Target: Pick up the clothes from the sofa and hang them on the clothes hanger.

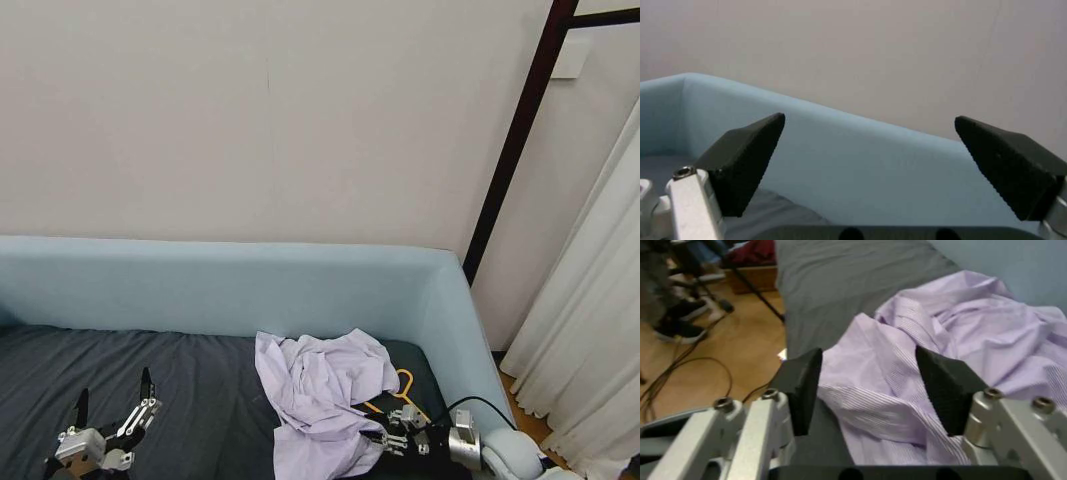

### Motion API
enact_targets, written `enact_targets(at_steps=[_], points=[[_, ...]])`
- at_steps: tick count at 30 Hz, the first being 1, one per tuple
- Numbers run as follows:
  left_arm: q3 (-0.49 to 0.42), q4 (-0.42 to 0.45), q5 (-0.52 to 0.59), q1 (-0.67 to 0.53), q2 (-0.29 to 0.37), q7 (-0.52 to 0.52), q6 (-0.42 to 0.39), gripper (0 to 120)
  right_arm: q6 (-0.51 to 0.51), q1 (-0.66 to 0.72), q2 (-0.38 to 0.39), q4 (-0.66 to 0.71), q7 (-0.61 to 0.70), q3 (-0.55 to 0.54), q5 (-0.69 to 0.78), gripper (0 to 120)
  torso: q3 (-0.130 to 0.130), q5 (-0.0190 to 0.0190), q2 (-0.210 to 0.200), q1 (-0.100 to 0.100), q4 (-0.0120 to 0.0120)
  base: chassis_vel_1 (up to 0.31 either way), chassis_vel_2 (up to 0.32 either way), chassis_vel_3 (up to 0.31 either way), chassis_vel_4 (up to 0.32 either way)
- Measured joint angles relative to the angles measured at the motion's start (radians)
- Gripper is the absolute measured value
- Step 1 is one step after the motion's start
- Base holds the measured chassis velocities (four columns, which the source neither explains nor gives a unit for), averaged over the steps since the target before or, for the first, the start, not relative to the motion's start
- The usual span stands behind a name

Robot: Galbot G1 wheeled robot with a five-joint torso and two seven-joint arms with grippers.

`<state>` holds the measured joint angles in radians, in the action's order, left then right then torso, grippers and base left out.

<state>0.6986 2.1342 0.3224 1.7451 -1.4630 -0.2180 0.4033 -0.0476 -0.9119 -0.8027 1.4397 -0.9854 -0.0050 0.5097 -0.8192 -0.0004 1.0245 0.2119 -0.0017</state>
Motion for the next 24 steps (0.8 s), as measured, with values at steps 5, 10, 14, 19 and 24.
enact_targets(at_steps=[5, 10, 14, 19, 24], points=[[-0.001, 0.000, 0.000, 0.000, -0.003, 0.000, 0.001, 100, 0.006, 0.003, 0.013, 0.065, 0.193, -0.013, 0.072, 79, 0.000, 0.0000, 0.000, 0.000, 0.0002, 0.000, 0.000, 0.000, 0.000], [-0.001, 0.007, -0.004, 0.003, -0.003, 0.000, 0.001, 100, 0.086, 0.029, -0.029, 0.160, 0.676, -0.130, 0.169, 94, 0.000, 0.0002, 0.000, 0.000, 0.0001, 0.000, 0.000, 0.000, 0.000], [0.003, 0.014, -0.005, 0.010, -0.002, -0.001, 0.001, 100, 0.276, 0.088, -0.088, 0.246, 1.079, -0.217, 0.304, 100, 0.000, 0.0002, 0.000, 0.000, 0.0004, 0.000, 0.000, 0.000, 0.000], [0.016, 0.017, 0.001, 0.017, 0.002, -0.004, 0.009, 100, 0.467, 0.179, -0.153, 0.288, 1.325, -0.271, 0.492, 100, 0.000, -0.0001, 0.000, 0.000, 0.0003, 0.000, 0.000, 0.000, 0.000], [0.018, 0.016, 0.003, 0.020, -0.001, -0.006, 0.014, 100, 0.522, 0.226, -0.214, 0.213, 1.374, -0.310, 0.497, 100, 0.000, 0.0001, 0.000, 0.000, 0.0003, 0.000, 0.000, 0.000, 0.000]])
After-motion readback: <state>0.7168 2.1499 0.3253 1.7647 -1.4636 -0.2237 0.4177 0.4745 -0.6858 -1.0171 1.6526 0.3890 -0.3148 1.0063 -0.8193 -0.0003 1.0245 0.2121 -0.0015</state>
